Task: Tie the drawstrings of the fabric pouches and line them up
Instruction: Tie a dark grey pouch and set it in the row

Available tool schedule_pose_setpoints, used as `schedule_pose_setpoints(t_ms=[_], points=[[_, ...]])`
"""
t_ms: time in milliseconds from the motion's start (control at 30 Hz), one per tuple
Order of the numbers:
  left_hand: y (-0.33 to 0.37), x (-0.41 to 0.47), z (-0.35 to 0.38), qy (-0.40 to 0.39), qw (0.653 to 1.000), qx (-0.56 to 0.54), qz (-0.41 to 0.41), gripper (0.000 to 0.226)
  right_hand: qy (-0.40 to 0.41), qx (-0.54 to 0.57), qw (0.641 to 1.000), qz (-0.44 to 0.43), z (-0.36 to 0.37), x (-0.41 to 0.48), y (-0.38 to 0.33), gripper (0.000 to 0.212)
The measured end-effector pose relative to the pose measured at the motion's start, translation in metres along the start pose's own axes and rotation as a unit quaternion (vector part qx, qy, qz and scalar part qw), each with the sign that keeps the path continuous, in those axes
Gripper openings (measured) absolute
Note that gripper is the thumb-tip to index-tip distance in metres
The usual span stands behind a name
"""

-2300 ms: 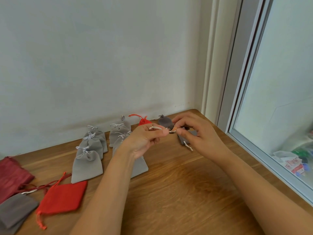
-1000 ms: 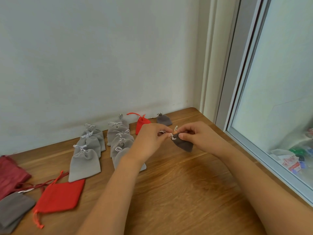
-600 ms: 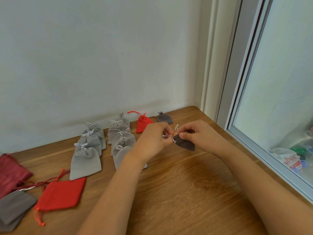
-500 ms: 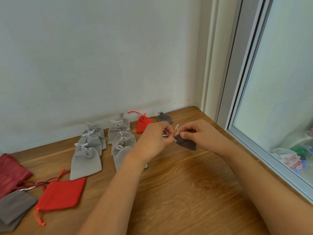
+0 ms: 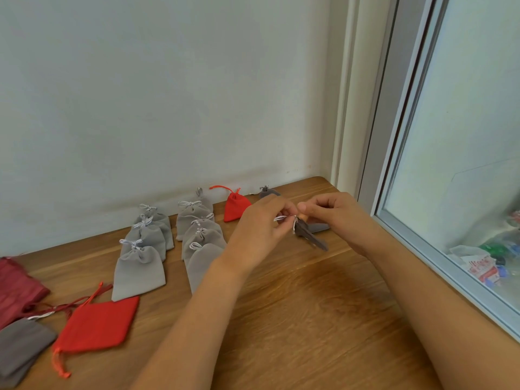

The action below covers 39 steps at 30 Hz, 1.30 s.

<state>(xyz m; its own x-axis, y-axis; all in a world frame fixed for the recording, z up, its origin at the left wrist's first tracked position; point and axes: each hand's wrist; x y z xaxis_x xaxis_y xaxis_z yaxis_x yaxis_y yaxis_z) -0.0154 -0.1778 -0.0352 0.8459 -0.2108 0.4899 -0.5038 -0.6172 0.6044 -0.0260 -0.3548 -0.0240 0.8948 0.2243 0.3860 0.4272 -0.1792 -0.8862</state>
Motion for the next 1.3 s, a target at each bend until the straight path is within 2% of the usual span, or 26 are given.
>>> schedule_pose_setpoints(t_ms=[67,233,433,567,700,967,1100,1200,1300], points=[[-0.001,0.001,0.0,0.023,1.0,-0.014,0.008,0.009,0.01,0.052,0.999,-0.003,0.001,0.0,-0.002,0.007],[0.003,0.0,-0.001,0.061,0.998,-0.017,0.022,0.012,0.034,0.119,0.992,-0.004,0.0,0.001,-0.004,0.024],[0.001,-0.006,0.008,0.119,0.983,0.012,0.139,0.01,0.018,0.19,0.981,0.018,-0.01,0.001,-0.007,0.026],[-0.009,-0.005,0.011,0.121,0.977,0.051,0.17,0.017,0.004,0.136,0.991,0.013,-0.013,0.001,-0.009,0.027],[-0.014,-0.005,0.01,0.133,0.974,0.075,0.167,0.02,-0.007,0.062,0.998,0.001,-0.01,0.001,-0.009,0.03],[-0.014,-0.003,0.012,0.143,0.973,0.088,0.156,0.02,0.032,-0.057,0.996,-0.063,0.0,0.001,-0.006,0.029],[-0.012,-0.003,0.015,0.106,0.984,0.087,0.109,0.023,0.05,-0.103,0.99,-0.083,0.006,0.001,-0.002,0.028],[-0.012,-0.002,0.013,0.083,0.992,0.079,0.056,0.017,0.05,-0.143,0.985,-0.085,0.002,0.001,0.0,0.028],[-0.004,-0.004,0.013,0.063,0.994,0.067,0.061,0.013,0.043,-0.183,0.978,-0.093,-0.01,0.0,0.0,0.031]])
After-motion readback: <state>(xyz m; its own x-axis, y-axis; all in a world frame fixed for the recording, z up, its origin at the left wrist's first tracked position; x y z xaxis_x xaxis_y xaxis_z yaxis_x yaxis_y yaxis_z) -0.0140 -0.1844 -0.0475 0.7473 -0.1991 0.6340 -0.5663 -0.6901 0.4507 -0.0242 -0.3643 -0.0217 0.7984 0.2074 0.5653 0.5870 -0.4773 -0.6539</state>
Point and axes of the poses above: each hand's wrist, its own x-axis towards the middle knuckle, its own z-axis out of the palm, y = z × x, and after that the axes turned 14 degrees about -z, right-handed
